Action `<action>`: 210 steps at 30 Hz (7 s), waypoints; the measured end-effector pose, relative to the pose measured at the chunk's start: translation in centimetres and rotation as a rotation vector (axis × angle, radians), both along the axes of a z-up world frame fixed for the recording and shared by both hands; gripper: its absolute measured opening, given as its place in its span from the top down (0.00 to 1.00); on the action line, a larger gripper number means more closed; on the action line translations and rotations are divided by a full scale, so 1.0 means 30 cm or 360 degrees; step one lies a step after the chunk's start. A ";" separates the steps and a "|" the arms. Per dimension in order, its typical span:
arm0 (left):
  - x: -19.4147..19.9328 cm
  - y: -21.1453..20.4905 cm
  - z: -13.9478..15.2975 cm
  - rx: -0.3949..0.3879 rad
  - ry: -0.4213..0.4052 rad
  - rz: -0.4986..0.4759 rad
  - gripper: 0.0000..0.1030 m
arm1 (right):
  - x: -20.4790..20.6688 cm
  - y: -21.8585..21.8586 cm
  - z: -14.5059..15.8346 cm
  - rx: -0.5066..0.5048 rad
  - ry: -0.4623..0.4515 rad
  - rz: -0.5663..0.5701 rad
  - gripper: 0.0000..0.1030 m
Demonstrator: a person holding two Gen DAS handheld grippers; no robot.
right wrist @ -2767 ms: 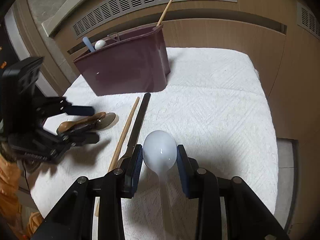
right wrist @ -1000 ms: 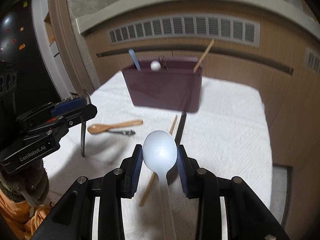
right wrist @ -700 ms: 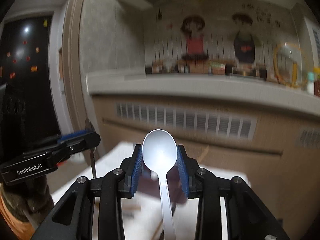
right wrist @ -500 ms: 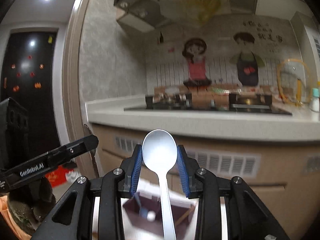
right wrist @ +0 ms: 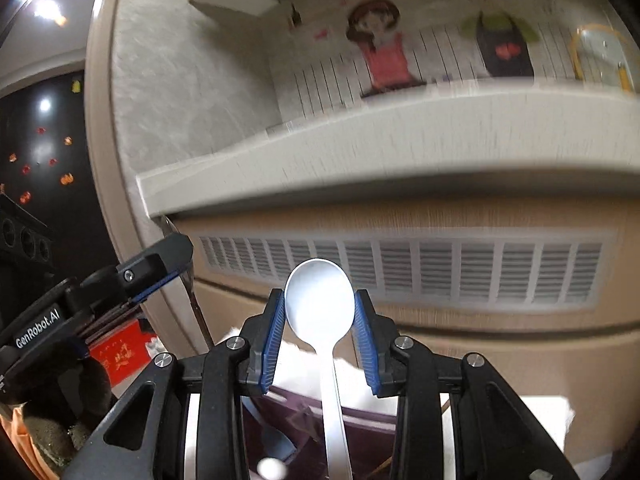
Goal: Organize utensils
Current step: 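Lift both spoons over the caddy and release them inside with both tools, then grasp the wooden spoon with the right tool while the left tool approaches the metal spoon, then grasp the metal spoon with the left tool while the right tool holds the wooden spoon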
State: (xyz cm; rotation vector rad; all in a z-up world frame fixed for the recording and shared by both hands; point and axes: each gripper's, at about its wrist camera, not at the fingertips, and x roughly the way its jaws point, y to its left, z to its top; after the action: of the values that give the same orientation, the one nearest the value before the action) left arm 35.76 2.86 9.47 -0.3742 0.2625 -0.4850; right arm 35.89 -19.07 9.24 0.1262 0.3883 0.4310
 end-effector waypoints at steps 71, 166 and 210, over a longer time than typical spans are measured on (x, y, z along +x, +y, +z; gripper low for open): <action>-0.559 0.483 -0.501 0.0398 0.0876 0.0228 0.14 | -0.380 0.532 -0.516 -0.0813 0.0849 0.0801 0.93; -0.385 0.046 -0.495 0.0735 0.0782 0.0328 0.97 | -0.543 -0.011 -0.492 -0.0380 0.0652 0.0022 0.73; -0.704 0.013 -0.293 0.0795 0.0401 0.0160 0.72 | -0.697 0.060 -0.309 -0.0380 0.0518 0.0007 0.74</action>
State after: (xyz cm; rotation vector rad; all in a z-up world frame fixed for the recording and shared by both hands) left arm 14.63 3.25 0.69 0.0420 0.5916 -0.2587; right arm 14.97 -17.28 -0.04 -0.0385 0.7570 0.3653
